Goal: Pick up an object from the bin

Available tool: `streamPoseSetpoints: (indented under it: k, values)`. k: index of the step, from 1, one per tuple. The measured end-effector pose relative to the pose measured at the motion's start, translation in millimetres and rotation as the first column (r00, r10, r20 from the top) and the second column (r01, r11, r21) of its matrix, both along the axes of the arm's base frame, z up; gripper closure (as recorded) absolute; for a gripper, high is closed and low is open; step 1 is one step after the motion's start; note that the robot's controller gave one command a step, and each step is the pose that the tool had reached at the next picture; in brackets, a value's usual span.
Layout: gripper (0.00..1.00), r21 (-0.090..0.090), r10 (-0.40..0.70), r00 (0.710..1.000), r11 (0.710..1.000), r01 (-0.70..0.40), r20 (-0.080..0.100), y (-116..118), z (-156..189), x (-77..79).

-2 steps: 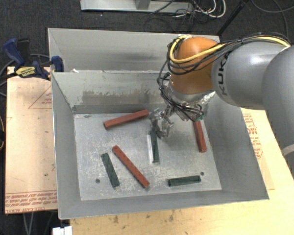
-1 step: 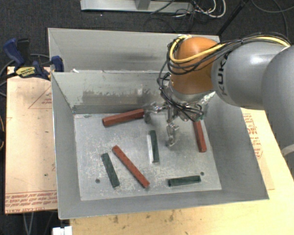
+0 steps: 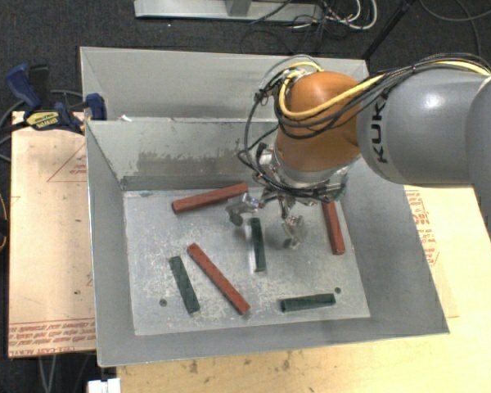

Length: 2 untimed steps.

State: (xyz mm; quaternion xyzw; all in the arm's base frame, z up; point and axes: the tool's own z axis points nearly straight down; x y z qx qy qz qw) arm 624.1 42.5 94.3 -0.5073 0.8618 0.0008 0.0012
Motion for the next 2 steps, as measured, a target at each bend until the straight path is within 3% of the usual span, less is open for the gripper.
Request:
streamPoseSetpoints:
  k: [1,2]
  values:
    - [0.00,-0.001,0.281,0.960,0.960,-0.281,0.001,-3.0,-24.9,6.8]
    - [1.00,0.000,0.280,0.960,0.960,-0.280,0.003,-3.0,-23.4,7.6]
